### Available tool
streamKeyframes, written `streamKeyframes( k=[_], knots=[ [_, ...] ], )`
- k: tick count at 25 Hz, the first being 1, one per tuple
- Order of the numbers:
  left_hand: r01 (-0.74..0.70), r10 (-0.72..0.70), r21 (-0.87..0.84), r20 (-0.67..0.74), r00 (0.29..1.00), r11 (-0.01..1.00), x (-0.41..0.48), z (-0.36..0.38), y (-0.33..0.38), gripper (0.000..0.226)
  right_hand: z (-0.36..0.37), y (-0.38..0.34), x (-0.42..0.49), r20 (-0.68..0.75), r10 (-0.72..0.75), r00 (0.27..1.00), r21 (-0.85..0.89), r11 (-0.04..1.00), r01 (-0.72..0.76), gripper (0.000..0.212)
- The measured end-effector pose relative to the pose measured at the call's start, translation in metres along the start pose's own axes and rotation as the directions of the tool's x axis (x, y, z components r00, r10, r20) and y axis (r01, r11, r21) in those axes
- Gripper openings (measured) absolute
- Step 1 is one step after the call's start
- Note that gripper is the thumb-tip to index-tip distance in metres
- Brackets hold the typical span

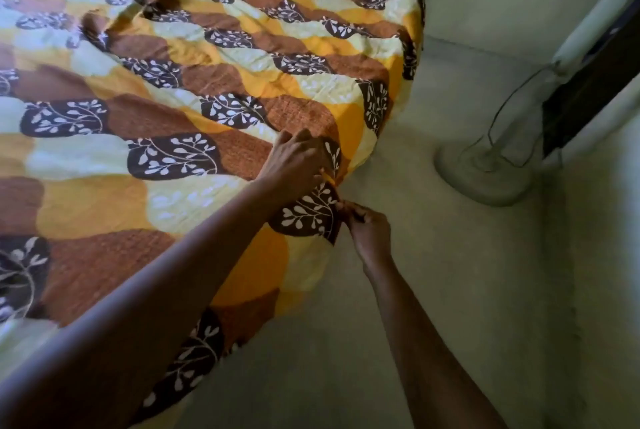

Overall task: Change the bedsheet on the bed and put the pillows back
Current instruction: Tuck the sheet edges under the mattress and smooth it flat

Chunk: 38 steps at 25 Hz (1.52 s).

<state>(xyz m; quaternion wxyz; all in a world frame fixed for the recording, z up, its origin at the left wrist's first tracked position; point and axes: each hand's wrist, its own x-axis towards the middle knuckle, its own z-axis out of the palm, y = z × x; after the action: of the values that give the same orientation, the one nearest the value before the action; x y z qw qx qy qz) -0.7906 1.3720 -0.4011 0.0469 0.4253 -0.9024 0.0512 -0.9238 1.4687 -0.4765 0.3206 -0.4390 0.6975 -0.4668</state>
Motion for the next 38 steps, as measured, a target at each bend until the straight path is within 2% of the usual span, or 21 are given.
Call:
streamKeyframes(
  k=[2,4,5,7,8,10,12,13,14,16,18,20,22,24,27,29,31,32,33,36,38],
  knots=[
    [0.073,-0.104,-0.200,-0.146,0.984,0.977,-0.023,-0.015,0.026,0.030,0.001,0.004,-0.004,0.029,-0.006,1.000,0.053,0.999,0.005,0.029],
    [0.067,-0.211,-0.401,-0.327,0.921,0.914,-0.063,-0.024,0.054,0.028,-0.003,0.019,-0.016,0.061,0.062,0.996,0.170,0.983,-0.071,0.028],
    [0.067,-0.257,-0.515,-0.307,0.916,0.854,-0.086,-0.024,0.067,0.026,-0.004,0.027,-0.024,0.096,0.100,0.990,0.204,0.972,-0.117,0.026],
    [0.192,-0.365,-0.726,-0.087,0.927,0.661,-0.135,-0.010,0.088,0.023,-0.002,0.045,-0.033,0.237,0.219,0.946,0.264,0.923,-0.280,0.027],
    [0.272,-0.414,-0.844,0.066,0.908,0.462,-0.159,0.002,0.102,0.023,0.000,0.053,-0.040,0.356,0.292,0.888,0.279,0.873,-0.399,0.033],
    [0.363,-0.547,-0.925,0.361,0.755,-0.110,-0.200,0.029,0.126,0.046,0.011,0.070,-0.055,0.623,0.383,0.682,0.265,0.717,-0.645,0.050],
    [0.211,-0.590,-0.729,0.661,0.463,-0.651,-0.229,0.068,0.143,0.046,0.025,0.087,-0.068,0.771,0.391,0.503,0.192,0.609,-0.769,0.058],
    [0.037,-0.564,-0.615,0.745,0.357,-0.788,-0.240,0.084,0.149,0.041,0.034,0.095,-0.072,0.800,0.386,0.460,0.171,0.588,-0.791,0.061],
    [-0.118,-0.554,-0.546,0.778,0.297,-0.829,-0.247,0.098,0.152,0.038,0.043,0.100,-0.075,0.810,0.374,0.452,0.182,0.573,-0.800,0.063],
    [-0.291,-0.630,-0.563,0.736,0.248,-0.773,-0.256,0.119,0.149,0.036,0.060,0.104,-0.078,0.793,0.343,0.503,0.276,0.534,-0.799,0.061],
    [-0.355,-0.721,-0.632,0.649,0.243,-0.688,-0.251,0.132,0.137,0.029,0.070,0.102,-0.080,0.790,0.280,0.546,0.390,0.457,-0.799,0.043],
    [-0.390,-0.771,-0.670,0.594,0.229,-0.632,-0.242,0.136,0.123,0.020,0.073,0.098,-0.080,0.782,0.229,0.579,0.440,0.455,-0.774,0.021],
    [-0.349,-0.817,-0.741,0.546,0.186,-0.574,-0.238,0.142,0.114,0.013,0.077,0.103,-0.082,0.732,0.208,0.649,0.472,0.532,-0.703,0.004],
    [-0.225,-0.843,-0.813,0.518,0.141,-0.537,-0.238,0.151,0.109,0.010,0.081,0.106,-0.085,0.648,0.202,0.735,0.492,0.626,-0.605,0.020],
    [-0.182,-0.857,-0.838,0.510,0.073,-0.514,-0.238,0.151,0.108,0.030,0.089,0.100,-0.093,0.558,0.241,0.794,0.496,0.671,-0.552,0.019],
    [-0.192,-0.815,-0.792,0.566,0.124,-0.580,-0.240,0.139,0.113,0.035,0.090,0.096,-0.094,0.540,0.284,0.792,0.516,0.632,-0.578,0.011],
    [-0.145,-0.731,-0.717,0.660,0.170,-0.681,-0.245,0.124,0.129,0.032,0.087,0.098,-0.095,0.624,0.299,0.722,0.540,0.502,-0.675,0.010],
    [-0.164,-0.715,-0.696,0.681,0.160,-0.699,-0.247,0.118,0.139,0.022,0.085,0.102,-0.096,0.674,0.289,0.680,0.545,0.426,-0.722,0.007],
    [-0.228,-0.722,-0.686,0.672,0.165,-0.691,-0.246,0.112,0.149,0.015,0.085,0.107,-0.098,0.709,0.271,0.651,0.546,0.375,-0.750,0.007],
    [-0.466,-0.783,-0.635,0.555,0.281,-0.616,-0.230,0.079,0.171,0.014,0.090,0.108,-0.108,0.718,0.255,0.648,0.573,0.311,-0.758,0.010],
    [-0.581,-0.799,-0.561,0.511,0.318,-0.590,-0.218,0.064,0.167,0.030,0.095,0.100,-0.107,0.675,0.305,0.671,0.603,0.296,-0.741,0.008]
  ],
)
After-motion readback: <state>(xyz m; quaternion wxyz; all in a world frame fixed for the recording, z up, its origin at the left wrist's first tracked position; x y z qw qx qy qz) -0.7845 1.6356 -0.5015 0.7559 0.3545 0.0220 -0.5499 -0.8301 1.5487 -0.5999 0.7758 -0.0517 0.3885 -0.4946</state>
